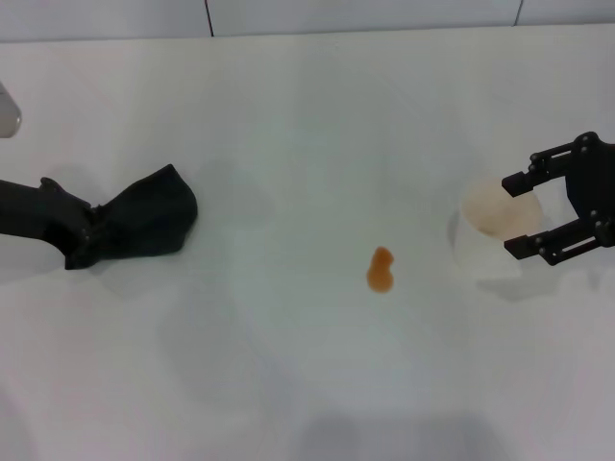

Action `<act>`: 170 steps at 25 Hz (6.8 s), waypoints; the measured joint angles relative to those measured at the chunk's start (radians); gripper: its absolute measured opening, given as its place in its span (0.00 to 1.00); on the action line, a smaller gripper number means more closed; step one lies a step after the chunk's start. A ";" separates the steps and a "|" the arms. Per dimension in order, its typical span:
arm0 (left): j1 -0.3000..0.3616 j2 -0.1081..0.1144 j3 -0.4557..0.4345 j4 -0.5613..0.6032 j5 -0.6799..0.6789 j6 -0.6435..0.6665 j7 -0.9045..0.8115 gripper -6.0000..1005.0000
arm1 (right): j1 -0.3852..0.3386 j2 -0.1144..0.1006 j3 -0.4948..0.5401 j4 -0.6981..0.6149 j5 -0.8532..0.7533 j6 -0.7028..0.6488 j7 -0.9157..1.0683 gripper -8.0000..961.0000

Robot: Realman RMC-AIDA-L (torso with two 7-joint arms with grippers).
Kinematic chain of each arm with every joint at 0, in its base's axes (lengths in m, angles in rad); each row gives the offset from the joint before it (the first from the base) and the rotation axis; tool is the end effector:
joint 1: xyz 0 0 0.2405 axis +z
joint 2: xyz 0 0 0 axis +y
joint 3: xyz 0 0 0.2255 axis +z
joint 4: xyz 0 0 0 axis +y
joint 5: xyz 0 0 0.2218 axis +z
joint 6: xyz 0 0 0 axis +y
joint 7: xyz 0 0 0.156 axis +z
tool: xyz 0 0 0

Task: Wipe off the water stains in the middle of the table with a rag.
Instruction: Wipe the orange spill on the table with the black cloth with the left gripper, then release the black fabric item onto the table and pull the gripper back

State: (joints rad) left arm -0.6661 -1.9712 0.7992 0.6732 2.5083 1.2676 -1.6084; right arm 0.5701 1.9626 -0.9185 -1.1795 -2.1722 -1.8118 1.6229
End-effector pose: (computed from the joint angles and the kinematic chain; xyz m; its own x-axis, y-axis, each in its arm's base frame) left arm -0.2952 0.3772 0.0307 0.8832 0.4627 -0.0765 0.4005 -0.8290 -0.3904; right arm 0.1868 0.3400 0.0829 0.9913 -0.1173 -0.0592 -0.1245 -0.9825 -0.1382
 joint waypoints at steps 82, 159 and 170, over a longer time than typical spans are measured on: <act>-0.205 -0.118 1.008 0.074 -0.541 -0.137 -0.358 0.07 | -0.071 0.025 0.010 -0.014 0.015 -0.033 -0.048 0.80; 0.215 -0.109 0.609 0.498 -0.382 0.099 -0.369 0.14 | -0.082 0.039 0.019 -0.025 0.024 0.000 -0.045 0.80; 0.242 -0.108 0.529 0.501 -0.382 0.155 -0.351 0.17 | -0.056 0.043 0.024 -0.024 0.032 0.010 -0.035 0.80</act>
State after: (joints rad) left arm -0.4237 -2.0796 1.3284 1.1741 2.1258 1.4226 -1.9598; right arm 0.5138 2.0058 -0.8940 -1.2039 -2.1399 -1.8013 1.5878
